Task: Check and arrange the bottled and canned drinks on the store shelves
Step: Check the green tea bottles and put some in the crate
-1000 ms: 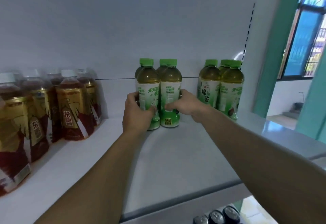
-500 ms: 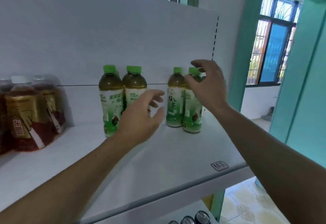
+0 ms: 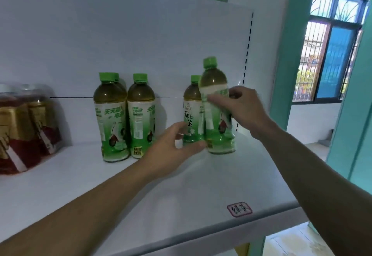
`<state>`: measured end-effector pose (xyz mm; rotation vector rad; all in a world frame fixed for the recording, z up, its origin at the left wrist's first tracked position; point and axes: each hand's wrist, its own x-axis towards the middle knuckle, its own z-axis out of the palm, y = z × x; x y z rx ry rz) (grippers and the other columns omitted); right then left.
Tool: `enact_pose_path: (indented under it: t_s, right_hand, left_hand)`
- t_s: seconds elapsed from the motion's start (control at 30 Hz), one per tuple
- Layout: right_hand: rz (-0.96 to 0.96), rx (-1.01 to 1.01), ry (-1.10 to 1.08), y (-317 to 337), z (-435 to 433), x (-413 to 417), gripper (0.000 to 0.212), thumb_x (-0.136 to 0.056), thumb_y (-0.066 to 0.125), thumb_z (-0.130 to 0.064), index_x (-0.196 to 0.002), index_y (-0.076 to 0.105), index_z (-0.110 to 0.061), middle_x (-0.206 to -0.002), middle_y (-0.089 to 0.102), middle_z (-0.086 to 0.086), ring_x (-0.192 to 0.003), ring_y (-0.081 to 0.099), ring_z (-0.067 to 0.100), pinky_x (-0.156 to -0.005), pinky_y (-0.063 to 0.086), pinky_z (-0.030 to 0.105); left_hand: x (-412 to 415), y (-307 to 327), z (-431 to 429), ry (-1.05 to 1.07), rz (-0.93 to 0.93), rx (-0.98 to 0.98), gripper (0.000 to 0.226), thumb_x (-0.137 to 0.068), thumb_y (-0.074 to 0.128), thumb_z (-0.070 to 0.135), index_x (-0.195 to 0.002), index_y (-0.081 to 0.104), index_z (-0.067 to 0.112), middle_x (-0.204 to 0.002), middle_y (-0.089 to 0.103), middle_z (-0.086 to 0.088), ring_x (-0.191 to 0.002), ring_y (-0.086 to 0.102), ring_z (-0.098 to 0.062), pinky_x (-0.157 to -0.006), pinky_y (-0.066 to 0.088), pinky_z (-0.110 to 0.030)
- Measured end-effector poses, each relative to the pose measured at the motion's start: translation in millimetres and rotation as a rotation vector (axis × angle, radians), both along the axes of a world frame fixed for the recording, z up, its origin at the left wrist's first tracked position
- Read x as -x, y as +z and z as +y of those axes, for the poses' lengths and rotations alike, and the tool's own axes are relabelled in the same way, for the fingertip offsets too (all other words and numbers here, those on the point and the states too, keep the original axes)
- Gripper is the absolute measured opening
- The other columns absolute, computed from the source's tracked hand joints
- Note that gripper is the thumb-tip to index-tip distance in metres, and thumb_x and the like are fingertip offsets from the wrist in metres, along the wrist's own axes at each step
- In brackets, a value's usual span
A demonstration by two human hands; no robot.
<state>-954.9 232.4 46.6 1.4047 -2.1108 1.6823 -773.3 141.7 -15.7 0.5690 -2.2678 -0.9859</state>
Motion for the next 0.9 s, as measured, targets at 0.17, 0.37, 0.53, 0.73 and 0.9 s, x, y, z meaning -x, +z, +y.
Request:
enact_pose_path:
  t_s: [0.17,0.37,0.53,0.73,0.9]
  right_hand:
    - [-0.268,0.236,0.369,20.9,-20.6,-35.2,0.033,-0.084,0.077,-0.046,-0.080,0.070,-0.014,-0.071,0.073,-0.003,-0.068,0.070,0.015,-0.071,0.056,0.034]
    - [-0.564,0.183,0.868,5.7,-48.8,-41.1,0.065,-0.079,0.073,-0.053,-0.120,0.066,-0.003,-0.106,0.074,0.013,-0.098,0.072,0.029,-0.085,0.059,0.041]
    - [-0.798,0.167,1.021,-19.2,-52.2,-36.6,0.089,-0.070,0.085,-0.036,-0.143,0.048,0.000,-0.125,0.067,0.022,-0.098,0.071,0.027,-0.075,0.060,0.038]
    - [-0.677,0.447,0.784,-22.9,-53.8,-30.9,0.083,-0.066,0.083,-0.021,-0.139,0.044,-0.014,-0.124,0.067,0.021,-0.099,0.072,0.030,-0.081,0.059,0.046]
    - [-0.704,0.466,0.886,-19.5,-50.9,-35.4,0.072,-0.075,0.072,-0.025,-0.141,0.045,-0.010,-0.121,0.067,0.017,-0.103,0.070,0.030,-0.086,0.058,0.045]
  left_hand:
    - [-10.8,10.4,8.9,-0.122,0.326,-0.239,0.068,-0.070,0.066,0.054,-0.132,0.042,0.041,-0.118,0.060,0.030,-0.109,0.059,0.011,-0.083,0.047,-0.010]
    - [-12.2,4.3,4.7,-0.112,0.549,-0.472,0.064,-0.073,0.071,0.030,-0.134,0.056,0.021,-0.116,0.072,0.005,-0.106,0.069,-0.013,-0.090,0.057,-0.030]
    - [-0.9,4.6,11.6,-0.273,0.604,-0.731,0.040,-0.086,0.064,0.028,-0.122,0.065,0.011,-0.118,0.072,-0.010,-0.104,0.070,-0.024,-0.088,0.059,-0.036]
    - [9.0,-0.4,8.9,-0.223,0.566,-0.648,0.051,-0.081,0.067,0.034,-0.129,0.060,0.016,-0.121,0.072,-0.002,-0.115,0.066,-0.018,-0.098,0.053,-0.032]
    - [5.2,-3.9,10.3,-0.179,0.659,-0.701,0.064,-0.070,0.077,0.019,-0.131,0.056,0.015,-0.118,0.073,-0.007,-0.103,0.071,-0.020,-0.083,0.059,-0.028]
